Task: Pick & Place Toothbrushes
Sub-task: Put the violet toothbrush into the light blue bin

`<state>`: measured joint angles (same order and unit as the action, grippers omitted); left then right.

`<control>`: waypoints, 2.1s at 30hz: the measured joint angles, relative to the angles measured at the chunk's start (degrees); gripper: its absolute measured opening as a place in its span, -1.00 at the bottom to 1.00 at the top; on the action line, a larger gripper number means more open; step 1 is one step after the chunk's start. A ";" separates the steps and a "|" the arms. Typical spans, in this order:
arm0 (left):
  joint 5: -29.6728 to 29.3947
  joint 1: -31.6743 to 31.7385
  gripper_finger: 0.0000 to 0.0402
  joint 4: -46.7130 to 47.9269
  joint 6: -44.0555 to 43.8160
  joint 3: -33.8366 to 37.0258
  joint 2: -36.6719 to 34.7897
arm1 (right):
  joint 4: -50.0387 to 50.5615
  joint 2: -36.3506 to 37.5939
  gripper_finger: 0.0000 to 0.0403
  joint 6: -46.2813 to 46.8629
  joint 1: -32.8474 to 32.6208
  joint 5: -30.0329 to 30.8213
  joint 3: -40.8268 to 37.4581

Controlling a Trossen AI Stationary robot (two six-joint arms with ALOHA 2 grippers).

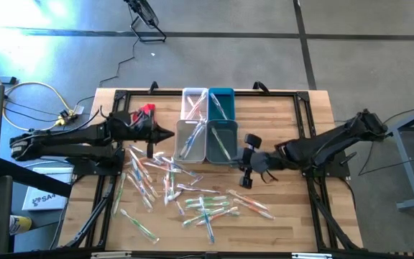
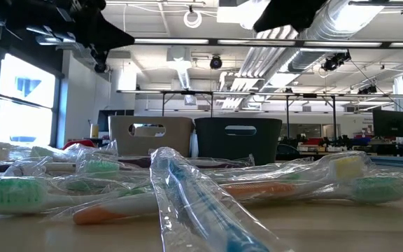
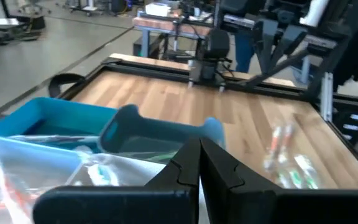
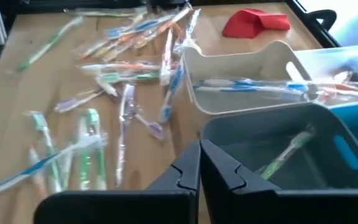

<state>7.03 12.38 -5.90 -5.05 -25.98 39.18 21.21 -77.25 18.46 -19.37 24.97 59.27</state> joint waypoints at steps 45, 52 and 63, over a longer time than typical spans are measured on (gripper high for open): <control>-15.04 -19.93 -1.00 6.12 -2.93 -0.04 0.09 | 18.15 -18.03 -0.99 51.25 -18.79 -10.08 9.07; -15.04 -19.93 -1.00 6.94 -2.93 -0.04 0.09 | 7.41 -18.03 -0.99 42.89 -16.41 -2.72 9.07; -15.02 -19.93 -1.00 6.92 -2.91 -0.04 0.09 | -14.58 -23.18 -0.98 17.55 -9.97 -4.40 9.09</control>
<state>-7.99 -7.55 1.02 -7.96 -26.02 39.27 6.63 -100.43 36.00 -29.35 20.56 68.36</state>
